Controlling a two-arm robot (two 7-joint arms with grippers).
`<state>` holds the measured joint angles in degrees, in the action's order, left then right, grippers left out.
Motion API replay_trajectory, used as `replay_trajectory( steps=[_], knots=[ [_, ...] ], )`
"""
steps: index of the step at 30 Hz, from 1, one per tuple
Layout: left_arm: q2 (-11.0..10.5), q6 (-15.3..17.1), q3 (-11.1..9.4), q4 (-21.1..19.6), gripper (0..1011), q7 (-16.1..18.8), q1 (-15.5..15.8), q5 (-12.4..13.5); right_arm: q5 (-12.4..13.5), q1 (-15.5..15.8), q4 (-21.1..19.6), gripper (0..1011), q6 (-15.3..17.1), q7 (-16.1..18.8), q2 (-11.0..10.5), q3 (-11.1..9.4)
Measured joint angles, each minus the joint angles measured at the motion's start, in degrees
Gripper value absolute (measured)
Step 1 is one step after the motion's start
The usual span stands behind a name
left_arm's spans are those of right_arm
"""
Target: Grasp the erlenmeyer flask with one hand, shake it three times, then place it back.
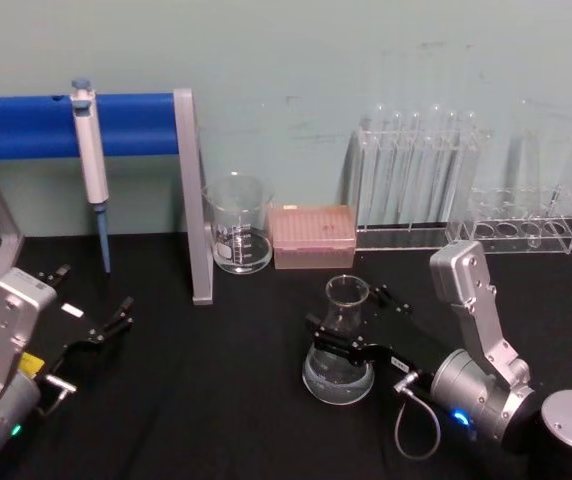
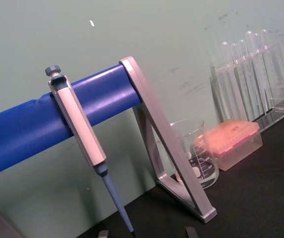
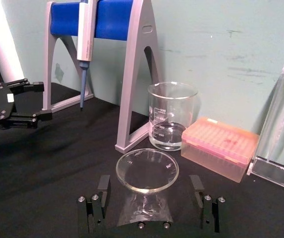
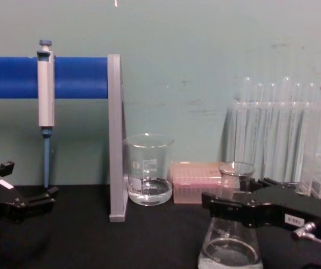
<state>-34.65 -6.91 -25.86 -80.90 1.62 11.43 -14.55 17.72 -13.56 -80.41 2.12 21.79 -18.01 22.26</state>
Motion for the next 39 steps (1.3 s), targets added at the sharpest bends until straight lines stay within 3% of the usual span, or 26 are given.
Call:
replay_trajectory(
  steps=[28, 39],
  knots=[
    [0.00, 0.00, 0.00, 0.00, 1001, 0.00, 0.00, 0.00, -0.46, 0.22, -0.18, 1000, -0.31, 0.12, 0.24, -0.11],
    [0.00, 0.00, 0.00, 0.00, 1001, 0.00, 0.00, 0.00, -0.39, 0.22, -0.20, 750, -0.30, 0.17, 0.20, -0.11]
  ],
)
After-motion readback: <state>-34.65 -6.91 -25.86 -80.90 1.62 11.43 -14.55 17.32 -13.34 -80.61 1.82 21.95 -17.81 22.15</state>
